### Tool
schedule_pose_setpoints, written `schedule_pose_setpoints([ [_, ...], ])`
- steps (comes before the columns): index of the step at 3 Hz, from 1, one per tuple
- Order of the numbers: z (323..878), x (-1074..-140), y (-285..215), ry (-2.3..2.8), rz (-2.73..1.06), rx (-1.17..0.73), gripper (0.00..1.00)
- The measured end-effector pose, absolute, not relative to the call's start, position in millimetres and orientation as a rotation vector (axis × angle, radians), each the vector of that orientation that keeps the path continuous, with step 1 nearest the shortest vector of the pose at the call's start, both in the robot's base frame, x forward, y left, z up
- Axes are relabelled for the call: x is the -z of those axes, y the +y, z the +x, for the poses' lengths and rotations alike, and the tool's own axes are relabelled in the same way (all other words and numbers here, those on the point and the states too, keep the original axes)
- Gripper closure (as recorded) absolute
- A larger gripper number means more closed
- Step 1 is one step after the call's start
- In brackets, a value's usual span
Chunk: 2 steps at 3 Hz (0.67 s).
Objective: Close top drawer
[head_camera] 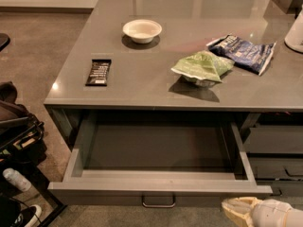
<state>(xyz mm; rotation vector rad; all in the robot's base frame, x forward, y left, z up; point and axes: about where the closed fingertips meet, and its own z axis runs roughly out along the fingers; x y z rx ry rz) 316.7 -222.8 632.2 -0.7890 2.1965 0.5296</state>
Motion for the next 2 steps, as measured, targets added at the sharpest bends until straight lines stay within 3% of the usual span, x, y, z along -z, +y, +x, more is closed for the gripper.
schedule_pose_setpoints([
  [2,356.5,-641.7,-224.1,2.125,-0.822,-0.351,1.0],
])
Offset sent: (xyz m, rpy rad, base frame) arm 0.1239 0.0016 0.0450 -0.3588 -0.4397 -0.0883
